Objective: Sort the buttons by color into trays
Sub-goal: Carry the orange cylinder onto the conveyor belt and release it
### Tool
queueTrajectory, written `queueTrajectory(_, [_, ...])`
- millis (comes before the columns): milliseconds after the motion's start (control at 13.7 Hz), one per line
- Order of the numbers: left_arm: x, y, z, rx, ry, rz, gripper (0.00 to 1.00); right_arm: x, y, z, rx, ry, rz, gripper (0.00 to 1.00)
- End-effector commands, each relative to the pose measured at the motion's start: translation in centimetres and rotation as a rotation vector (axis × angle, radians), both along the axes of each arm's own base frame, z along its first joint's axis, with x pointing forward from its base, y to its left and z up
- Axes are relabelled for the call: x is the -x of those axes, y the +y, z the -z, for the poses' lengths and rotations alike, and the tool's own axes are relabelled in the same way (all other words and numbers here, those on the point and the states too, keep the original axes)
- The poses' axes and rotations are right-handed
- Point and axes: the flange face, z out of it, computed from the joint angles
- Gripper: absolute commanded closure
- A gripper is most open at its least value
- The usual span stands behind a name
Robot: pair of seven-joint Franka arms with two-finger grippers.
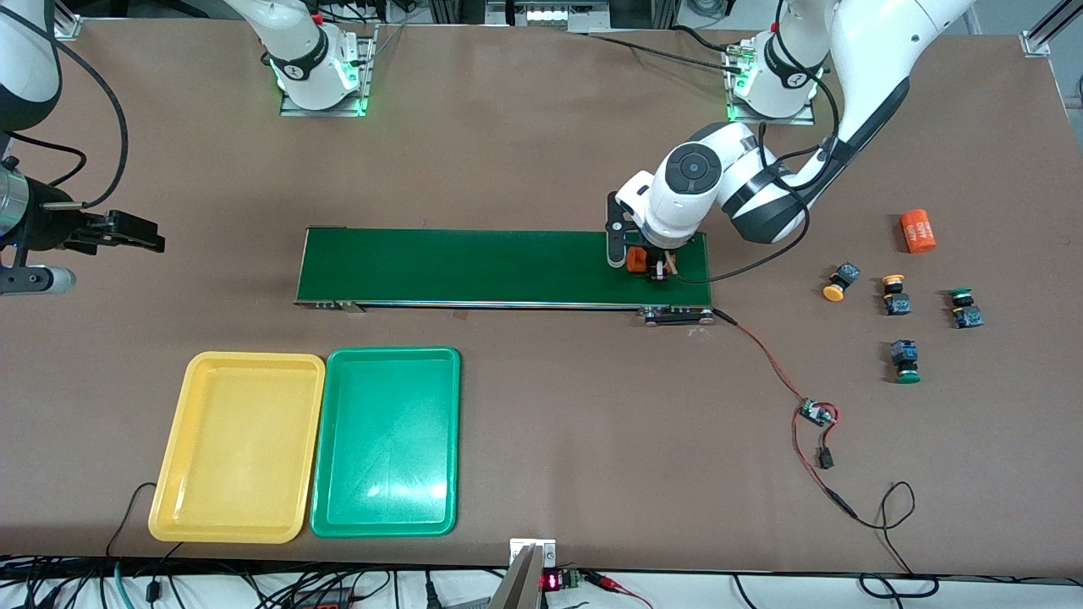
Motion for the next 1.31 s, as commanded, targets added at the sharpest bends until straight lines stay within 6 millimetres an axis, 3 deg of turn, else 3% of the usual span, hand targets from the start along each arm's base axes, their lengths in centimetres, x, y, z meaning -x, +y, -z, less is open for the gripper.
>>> queueTrajectory(0, [-0.9,0.4,-2.9,-0.089,-0.028,-0.019,0.0,-0.2,0.0,-0.4,-0.014,-0.005,0.016,0.0])
queueTrajectory(73, [-0.9,0.1,-4.0,-0.12,-0.019,-0.028,0.0,-0.2,0.0,-0.4,-0.013,-0.005,0.016,0.0])
queueTrajectory(291, [-1.9,-1.0,-11.0,-0.265,0.014,-0.147,0.0,-0.2,0.0,-0.4,-0.014,-0.005,0.016,0.0])
queueTrajectory(509, [-4.0,2.0,-15.5,-0.374,0.056,-0.27,0.0,-0.2,0.0,-0.4,-0.014,-0.005,0.016,0.0])
queueTrajectory(655, [-6.4,4.9,-17.1,-0.358,0.048,-0.375,0.0,-0.2,0.0,-0.4,-0.013,-0.005,0.014,0.0])
queueTrajectory(946, [-8.6,8.2,-16.9,-0.403,-0.039,-0.97,0.0,-0.2,0.0,-0.4,-0.013,-0.005,0.016,0.0])
queueTrajectory(1091, [-9.5,9.9,-16.4,-0.429,-0.071,-1.174,0.0,-0.2,0.1,-0.4,-0.014,-0.004,0.008,0.0])
queueTrajectory(1237, [-11.7,13.9,-15.8,-0.441,-0.056,-1.286,0.0,-0.2,-0.1,-0.4,-0.015,-0.004,0.004,0.0])
